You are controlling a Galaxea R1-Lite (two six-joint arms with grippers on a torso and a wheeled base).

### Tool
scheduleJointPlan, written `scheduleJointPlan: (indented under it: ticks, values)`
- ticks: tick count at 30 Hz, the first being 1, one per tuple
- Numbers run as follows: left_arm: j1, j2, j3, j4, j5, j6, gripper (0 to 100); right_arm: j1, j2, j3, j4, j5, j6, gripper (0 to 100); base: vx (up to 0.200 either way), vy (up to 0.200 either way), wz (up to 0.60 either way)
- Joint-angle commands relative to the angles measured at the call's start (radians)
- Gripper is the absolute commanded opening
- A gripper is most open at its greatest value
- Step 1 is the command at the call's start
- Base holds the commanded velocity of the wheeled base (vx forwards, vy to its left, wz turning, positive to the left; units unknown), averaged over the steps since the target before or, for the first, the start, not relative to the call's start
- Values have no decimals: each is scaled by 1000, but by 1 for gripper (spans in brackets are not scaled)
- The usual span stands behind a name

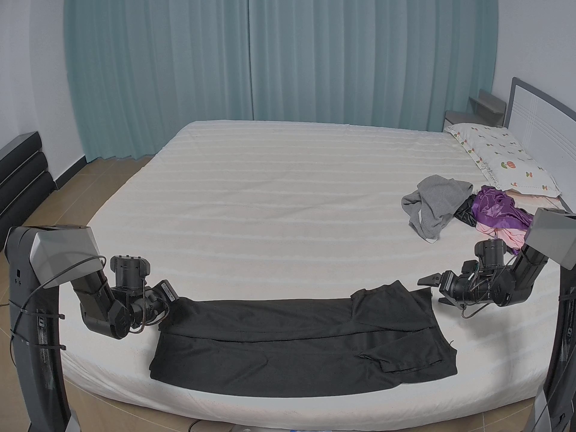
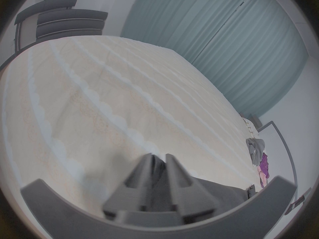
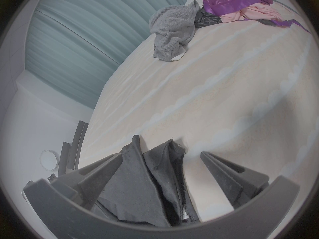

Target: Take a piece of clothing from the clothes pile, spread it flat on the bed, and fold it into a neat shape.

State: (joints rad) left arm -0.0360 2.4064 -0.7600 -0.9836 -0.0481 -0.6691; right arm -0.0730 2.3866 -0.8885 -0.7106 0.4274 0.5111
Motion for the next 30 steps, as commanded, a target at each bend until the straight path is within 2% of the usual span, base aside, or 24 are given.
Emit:
scheduleJointPlan:
  ticks: [1, 3, 5, 7, 10, 23, 24, 30]
  values:
    - [7, 8, 1, -4, 5, -4, 0, 1, 26, -4, -26, -6, 1, 100, 0, 0, 0]
    - [8, 10, 1, -4, 10, -6, 0, 1, 28, -4, -30, -7, 0, 100, 0, 0, 0]
    - [13, 8, 5, -6, 68, -23, 0, 10, 40, -9, -38, -9, 0, 100, 0, 0, 0]
    - [13, 8, 2, -13, 90, -44, 0, 16, 43, -17, -38, -9, 1, 100, 0, 0, 0]
    - [13, 8, 2, -43, 93, -75, 0, 22, 57, -27, -38, -10, 0, 100, 0, 0, 0]
    - [10, 17, 8, -50, 93, -73, 0, 36, 89, -70, -38, -22, 1, 100, 0, 0, 0]
    - [11, 17, 8, -50, 93, -73, 0, 36, 89, -69, -38, -30, 1, 0, 0, 0, 0]
    - [10, 17, 10, -50, 93, -72, 0, 36, 80, -64, -38, -61, 15, 0, 0, 0, 0]
